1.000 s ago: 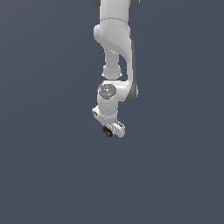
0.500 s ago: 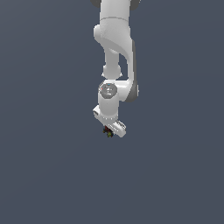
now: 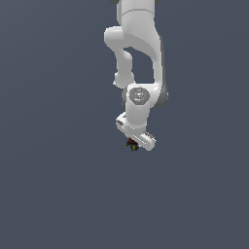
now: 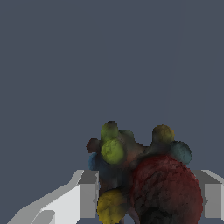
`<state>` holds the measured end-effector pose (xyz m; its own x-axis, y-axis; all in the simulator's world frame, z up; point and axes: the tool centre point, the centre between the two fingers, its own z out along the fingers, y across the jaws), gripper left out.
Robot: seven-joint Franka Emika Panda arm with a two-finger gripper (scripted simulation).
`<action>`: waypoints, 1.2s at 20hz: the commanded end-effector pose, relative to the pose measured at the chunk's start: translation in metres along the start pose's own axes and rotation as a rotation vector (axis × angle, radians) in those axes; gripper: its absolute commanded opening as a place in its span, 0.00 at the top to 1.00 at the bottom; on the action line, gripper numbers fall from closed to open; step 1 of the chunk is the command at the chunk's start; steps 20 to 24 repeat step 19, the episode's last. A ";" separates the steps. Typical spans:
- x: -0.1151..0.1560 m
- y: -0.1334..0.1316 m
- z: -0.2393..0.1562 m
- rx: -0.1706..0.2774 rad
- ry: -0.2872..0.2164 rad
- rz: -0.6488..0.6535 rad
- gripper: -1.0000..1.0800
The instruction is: Pick up the object and move it to a goal position.
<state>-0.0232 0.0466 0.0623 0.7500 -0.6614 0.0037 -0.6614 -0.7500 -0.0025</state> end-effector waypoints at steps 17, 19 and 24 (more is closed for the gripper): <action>-0.081 -0.115 -0.060 -0.003 -0.003 -0.002 1.00; -0.082 -0.116 -0.061 -0.003 -0.003 -0.002 1.00; -0.082 -0.116 -0.061 -0.003 -0.003 -0.002 1.00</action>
